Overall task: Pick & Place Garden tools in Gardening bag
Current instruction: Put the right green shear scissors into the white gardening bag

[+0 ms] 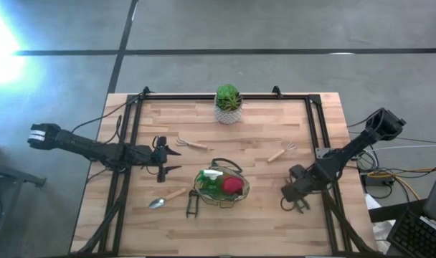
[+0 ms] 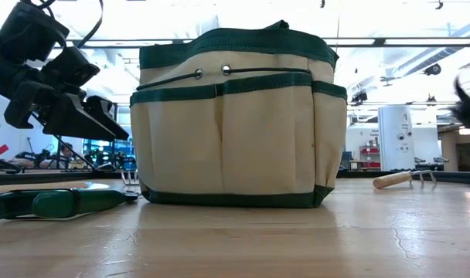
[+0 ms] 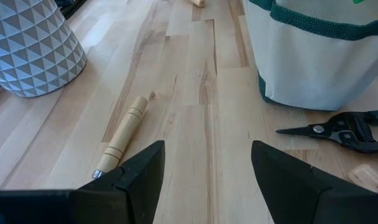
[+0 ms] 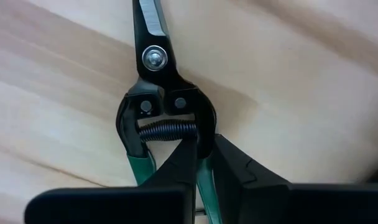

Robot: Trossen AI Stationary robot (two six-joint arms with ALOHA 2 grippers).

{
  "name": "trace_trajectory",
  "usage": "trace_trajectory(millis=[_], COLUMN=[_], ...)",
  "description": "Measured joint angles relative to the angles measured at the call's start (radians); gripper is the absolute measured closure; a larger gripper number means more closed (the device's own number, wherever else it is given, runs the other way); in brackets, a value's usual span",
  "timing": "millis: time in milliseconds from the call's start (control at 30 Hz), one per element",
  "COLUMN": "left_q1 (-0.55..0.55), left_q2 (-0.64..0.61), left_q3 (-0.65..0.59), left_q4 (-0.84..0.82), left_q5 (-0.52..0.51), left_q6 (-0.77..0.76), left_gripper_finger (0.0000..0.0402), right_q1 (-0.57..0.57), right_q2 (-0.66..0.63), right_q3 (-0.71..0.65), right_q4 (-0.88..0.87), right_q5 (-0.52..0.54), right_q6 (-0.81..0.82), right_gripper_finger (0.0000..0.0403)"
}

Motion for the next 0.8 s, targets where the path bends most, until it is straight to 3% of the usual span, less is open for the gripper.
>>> trace_trajectory(millis=[367,633,800], left_q1=[0.0,0.0,0.0], left_q2=[0.0,0.0,0.0], left_q3=[0.0,0.0,0.0], left_q4=[-0.002,-0.009,-0.009], left_q5=[0.0,0.0,0.0], left_q6=[0.0,0.0,0.0], left_gripper_finger=[0.0161,0.0161,0.0161], right_q1=[0.0,-0.001,-0.001], right_q2=[-0.005,-0.011,-0.011], right_q3=[0.104,0.167,0.176], right_q4=[-0.04,-0.037,-0.015], right_q5=[0.143,0.413,0.53], right_q6=[-0.079,-0.228,-0.311], right_gripper_finger=[0.0388,0.0388,0.0388])
